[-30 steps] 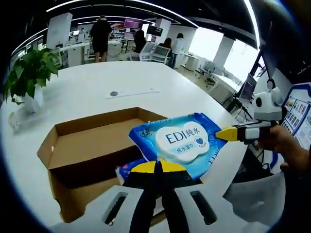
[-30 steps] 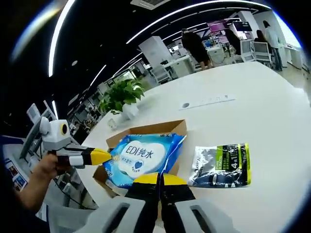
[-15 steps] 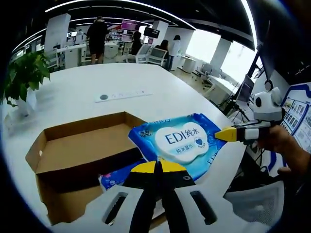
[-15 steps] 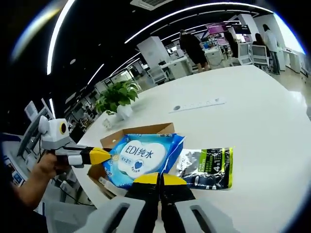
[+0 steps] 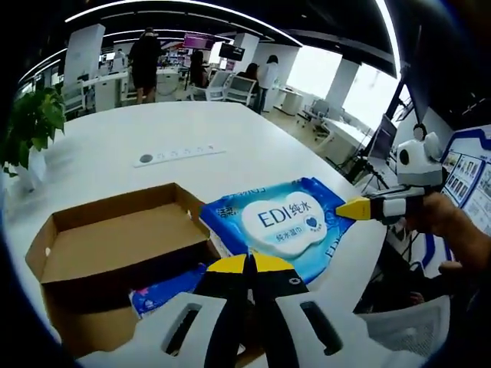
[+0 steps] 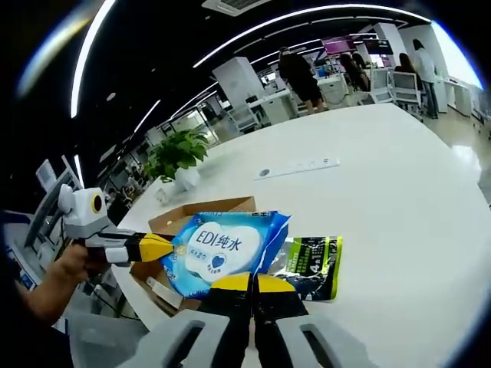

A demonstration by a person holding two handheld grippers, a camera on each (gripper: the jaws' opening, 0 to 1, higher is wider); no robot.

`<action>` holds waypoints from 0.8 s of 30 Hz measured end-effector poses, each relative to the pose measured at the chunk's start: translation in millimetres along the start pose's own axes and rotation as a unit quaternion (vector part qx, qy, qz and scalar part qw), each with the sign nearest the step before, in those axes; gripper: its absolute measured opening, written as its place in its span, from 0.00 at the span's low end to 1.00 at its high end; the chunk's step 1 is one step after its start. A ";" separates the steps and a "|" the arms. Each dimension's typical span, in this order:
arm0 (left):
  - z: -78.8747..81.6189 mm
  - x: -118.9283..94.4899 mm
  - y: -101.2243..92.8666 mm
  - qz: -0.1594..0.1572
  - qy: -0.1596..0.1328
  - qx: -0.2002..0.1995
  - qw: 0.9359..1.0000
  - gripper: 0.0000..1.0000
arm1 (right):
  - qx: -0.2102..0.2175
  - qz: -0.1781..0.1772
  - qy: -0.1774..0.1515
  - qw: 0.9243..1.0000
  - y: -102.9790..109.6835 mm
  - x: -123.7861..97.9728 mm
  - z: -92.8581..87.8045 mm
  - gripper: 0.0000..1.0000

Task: Operate the shoe box by opening the lid, removing the specified soft item, and placing it in the target area until the item is outside and the box remains undamaged.

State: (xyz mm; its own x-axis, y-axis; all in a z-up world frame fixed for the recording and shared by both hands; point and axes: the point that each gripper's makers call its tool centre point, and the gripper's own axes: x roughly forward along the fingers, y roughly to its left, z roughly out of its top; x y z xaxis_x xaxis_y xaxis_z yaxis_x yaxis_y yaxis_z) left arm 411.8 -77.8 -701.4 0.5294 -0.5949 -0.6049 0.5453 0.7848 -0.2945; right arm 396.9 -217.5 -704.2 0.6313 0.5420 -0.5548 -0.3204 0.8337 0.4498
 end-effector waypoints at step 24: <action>-7.0 57.0 -6.6 0.007 0.005 0.017 1.000 0.00 | -0.017 -0.010 0.010 1.000 -46.0 16.6 -1.9 0.00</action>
State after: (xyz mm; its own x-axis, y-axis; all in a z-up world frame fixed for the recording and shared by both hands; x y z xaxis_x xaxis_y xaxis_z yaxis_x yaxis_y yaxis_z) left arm 433.7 -115.7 -739.0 0.5297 -0.5825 -0.6165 0.5601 0.7861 -0.2616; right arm 420.8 -246.7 -735.4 0.6228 0.5274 -0.5779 -0.3320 0.8470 0.4152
